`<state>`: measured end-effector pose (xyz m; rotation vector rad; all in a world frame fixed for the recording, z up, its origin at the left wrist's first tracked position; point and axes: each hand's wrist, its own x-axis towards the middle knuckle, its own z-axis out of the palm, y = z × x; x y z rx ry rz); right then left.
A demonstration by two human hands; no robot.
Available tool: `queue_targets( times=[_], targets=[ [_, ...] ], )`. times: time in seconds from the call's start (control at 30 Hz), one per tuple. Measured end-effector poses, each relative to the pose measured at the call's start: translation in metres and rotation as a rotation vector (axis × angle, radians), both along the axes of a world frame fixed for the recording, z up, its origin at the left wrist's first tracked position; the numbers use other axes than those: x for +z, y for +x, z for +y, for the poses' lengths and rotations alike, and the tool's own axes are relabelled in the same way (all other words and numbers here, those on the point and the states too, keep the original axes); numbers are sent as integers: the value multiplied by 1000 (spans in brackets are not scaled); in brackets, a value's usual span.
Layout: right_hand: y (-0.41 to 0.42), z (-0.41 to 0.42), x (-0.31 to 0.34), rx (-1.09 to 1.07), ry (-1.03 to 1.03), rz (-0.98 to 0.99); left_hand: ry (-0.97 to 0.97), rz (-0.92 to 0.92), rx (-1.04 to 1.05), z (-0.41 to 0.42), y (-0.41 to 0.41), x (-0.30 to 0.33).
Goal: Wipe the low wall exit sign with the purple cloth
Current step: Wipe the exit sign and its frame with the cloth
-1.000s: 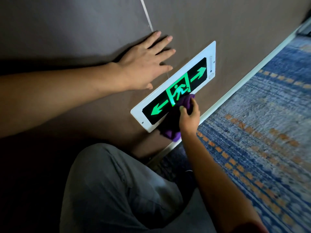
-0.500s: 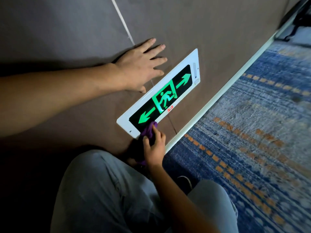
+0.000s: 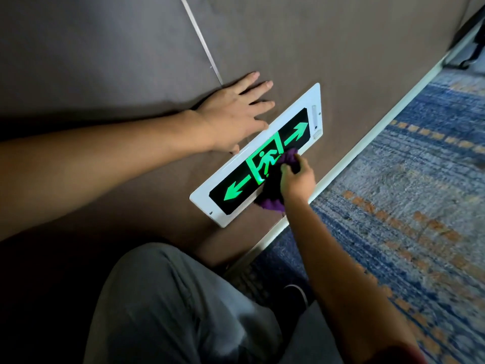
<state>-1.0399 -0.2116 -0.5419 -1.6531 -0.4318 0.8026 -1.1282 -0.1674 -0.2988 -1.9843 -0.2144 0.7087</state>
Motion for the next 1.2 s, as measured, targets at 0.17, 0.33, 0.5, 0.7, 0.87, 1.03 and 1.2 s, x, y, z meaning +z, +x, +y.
queue_targets(
  times=[0.17,0.33,0.5,0.7,0.87,1.03,1.2],
  targets=[
    [-20,-6,-7,-13,62,61,-49,-57,-7,10,-1,-15],
    [-74,-37,-22,65,84,-32,-29,-124,-40,14,6,-19],
    [-35,-22,-18,69,82,-12,-56,-180,29,16,30,-5],
    [57,17,-9,24,35,-15,52,-98,-10,26,50,25],
    [40,25,-8,-35,35,-11,54,-33,-7,35,61,22],
    [-10,-1,-26,36,72,-23,1,-50,2,38,70,21],
    [27,-7,-20,76,105,38,24,-32,5,37,70,19]
  ],
)
